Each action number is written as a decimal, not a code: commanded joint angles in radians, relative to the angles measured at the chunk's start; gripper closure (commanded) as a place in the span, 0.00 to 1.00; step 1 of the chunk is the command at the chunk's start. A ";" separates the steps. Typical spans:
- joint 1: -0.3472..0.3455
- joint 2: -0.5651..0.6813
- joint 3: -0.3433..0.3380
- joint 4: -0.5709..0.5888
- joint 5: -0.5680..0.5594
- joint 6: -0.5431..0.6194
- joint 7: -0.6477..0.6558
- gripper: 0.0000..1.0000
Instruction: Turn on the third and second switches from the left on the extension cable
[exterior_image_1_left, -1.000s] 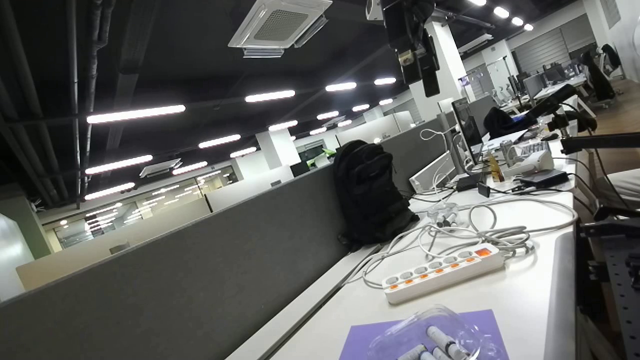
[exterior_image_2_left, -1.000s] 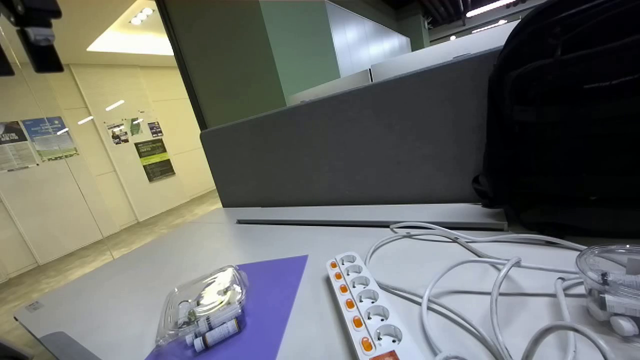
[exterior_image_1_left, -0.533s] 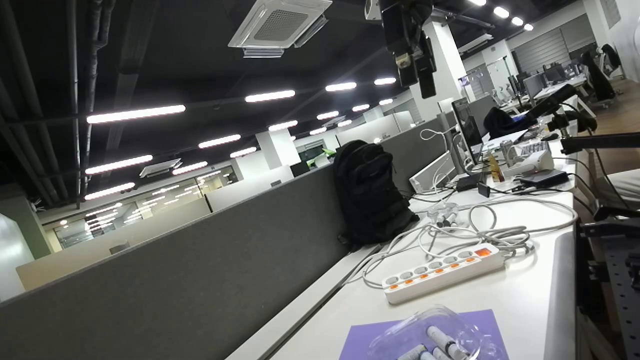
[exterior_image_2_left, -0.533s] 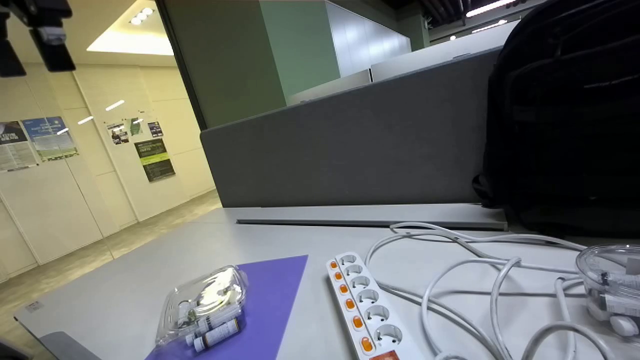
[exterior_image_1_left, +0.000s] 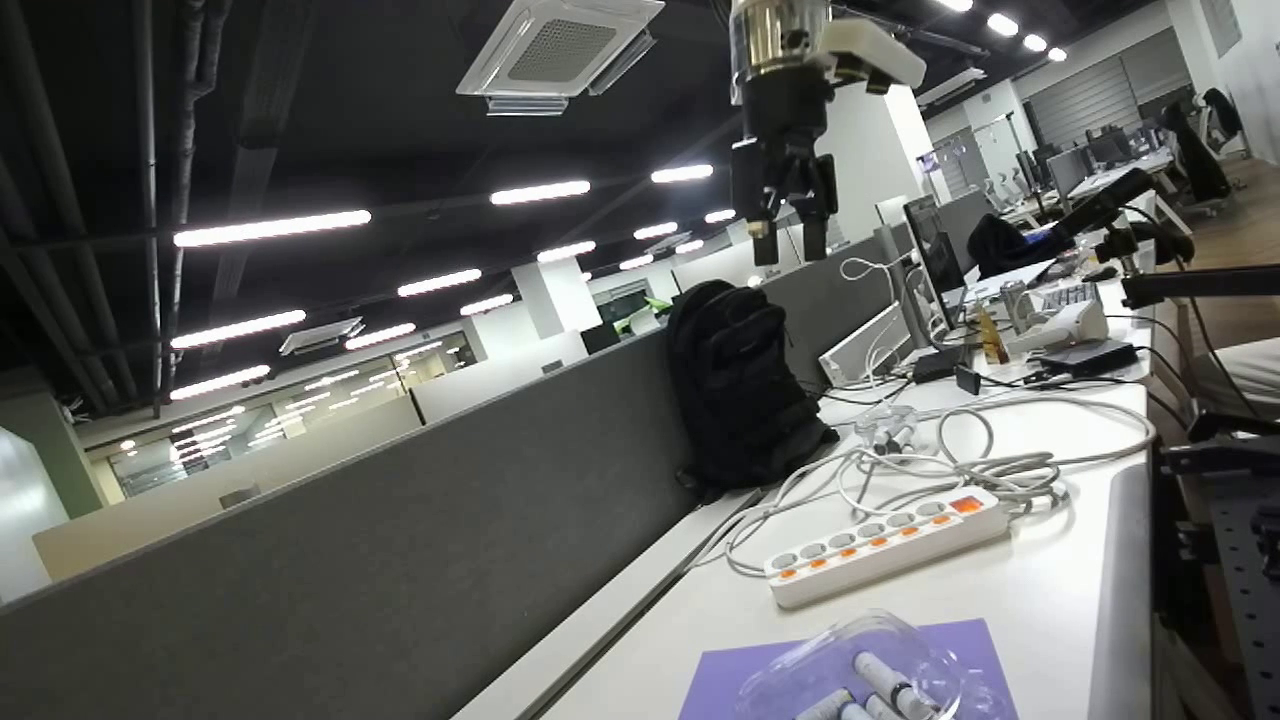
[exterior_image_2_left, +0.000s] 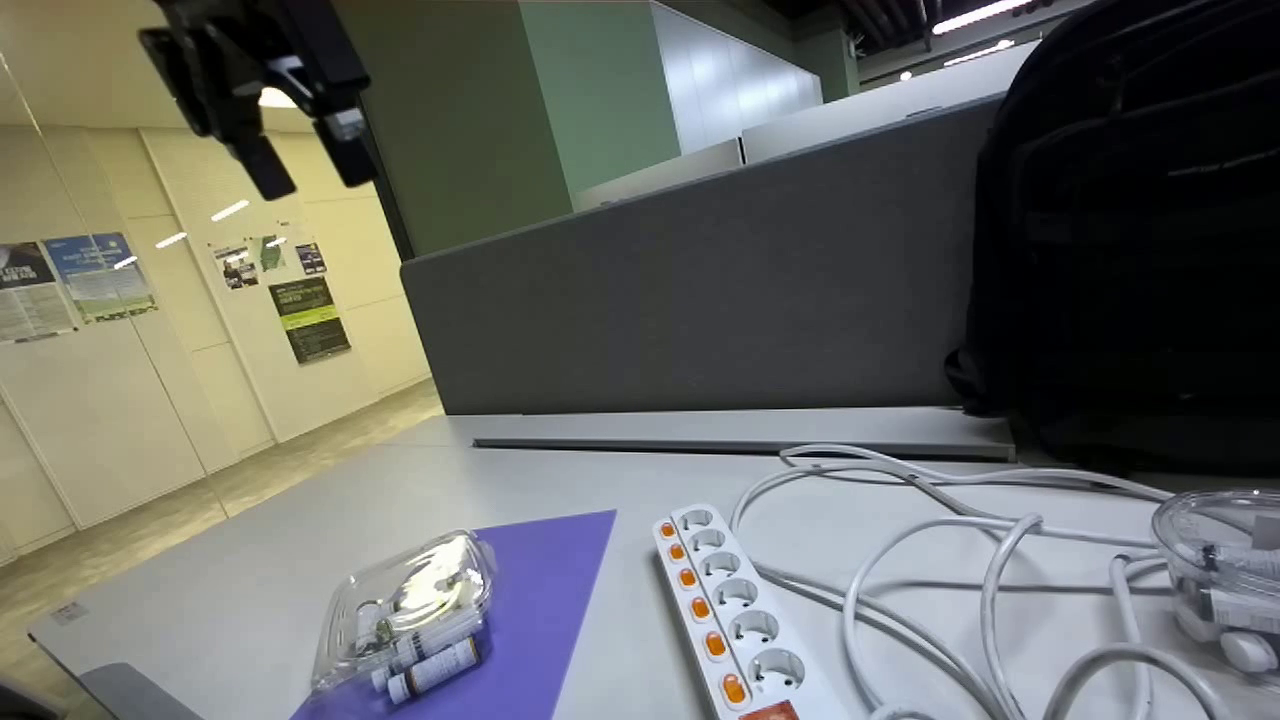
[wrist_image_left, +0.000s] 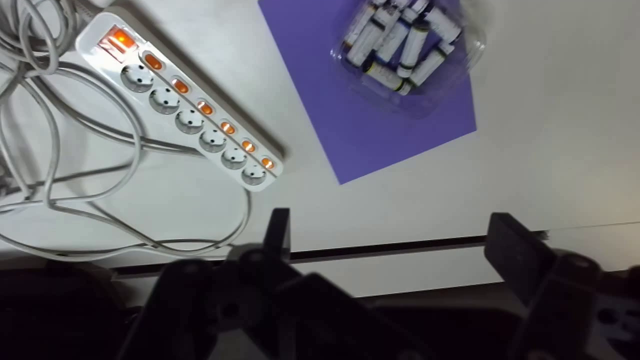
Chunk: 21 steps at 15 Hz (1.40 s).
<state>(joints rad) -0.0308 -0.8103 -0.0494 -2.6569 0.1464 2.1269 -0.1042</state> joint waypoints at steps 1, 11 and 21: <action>-0.066 0.203 0.018 0.048 -0.083 0.128 0.079 0.00; -0.119 0.657 -0.012 0.204 -0.199 0.217 0.129 0.00; -0.103 0.900 -0.035 0.310 -0.155 0.340 0.067 0.69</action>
<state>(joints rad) -0.1496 0.0352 -0.0747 -2.3882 -0.0347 2.4386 -0.0197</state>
